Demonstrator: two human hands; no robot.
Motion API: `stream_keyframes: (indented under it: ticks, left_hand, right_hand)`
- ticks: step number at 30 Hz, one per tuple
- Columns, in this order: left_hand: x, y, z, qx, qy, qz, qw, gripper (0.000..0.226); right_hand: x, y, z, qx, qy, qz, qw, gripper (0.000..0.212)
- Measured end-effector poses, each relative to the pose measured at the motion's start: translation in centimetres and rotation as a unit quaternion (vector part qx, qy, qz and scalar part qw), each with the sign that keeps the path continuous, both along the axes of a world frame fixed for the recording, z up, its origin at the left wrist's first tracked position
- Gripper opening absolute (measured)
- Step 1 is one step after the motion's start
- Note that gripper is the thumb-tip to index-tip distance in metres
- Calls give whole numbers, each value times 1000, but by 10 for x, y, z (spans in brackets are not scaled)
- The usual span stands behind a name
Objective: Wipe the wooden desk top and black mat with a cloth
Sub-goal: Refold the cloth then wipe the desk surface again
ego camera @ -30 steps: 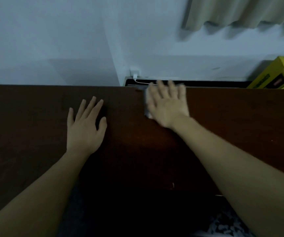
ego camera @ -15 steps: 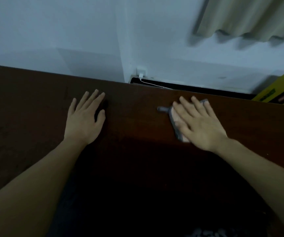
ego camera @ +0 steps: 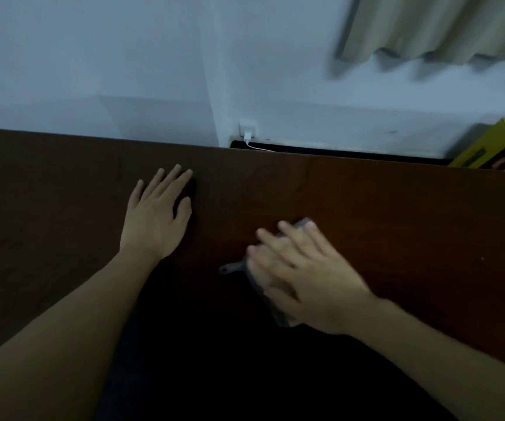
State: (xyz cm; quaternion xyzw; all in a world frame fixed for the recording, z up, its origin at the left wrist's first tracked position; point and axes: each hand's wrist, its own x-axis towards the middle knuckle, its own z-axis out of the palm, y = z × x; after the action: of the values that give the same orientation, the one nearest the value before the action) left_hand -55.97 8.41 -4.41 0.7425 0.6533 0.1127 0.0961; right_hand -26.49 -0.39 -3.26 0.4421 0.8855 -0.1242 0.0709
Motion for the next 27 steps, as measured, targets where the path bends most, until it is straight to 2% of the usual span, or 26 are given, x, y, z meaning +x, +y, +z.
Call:
stream_keyframes:
  ticks: [5, 9, 13, 16, 21, 24, 27]
  left_hand:
    - [3, 2, 0, -8, 0, -6, 1000, 56]
    - [5, 3, -1, -12, 6, 11, 1000, 54]
    - [5, 2, 2, -10, -1, 7, 1000, 55]
    - [5, 2, 2, -2, -14, -6, 1000, 55]
    - [1, 1, 3, -3, -7, -46, 999, 56]
    - [-7, -2, 6, -6, 46, -112, 993, 57]
    - [-29, -1, 7, -22, 77, -138, 987, 59]
  right_hand:
    - [64, 67, -6, 44, -50, -214, 974, 69]
    - [29, 126, -8, 44, -46, -320, 945, 62]
    - [-49, 128, -8, 44, -34, -289, 956, 62]
    - [-87, 85, -5, 44, -32, -222, 973, 61]
    - [-61, 10, 2, 14, -11, -133, 991, 63]
    - [-28, 15, 0, 22, -29, -195, 980, 61]
    - [-20, 57, -2, 38, -58, -305, 950, 65]
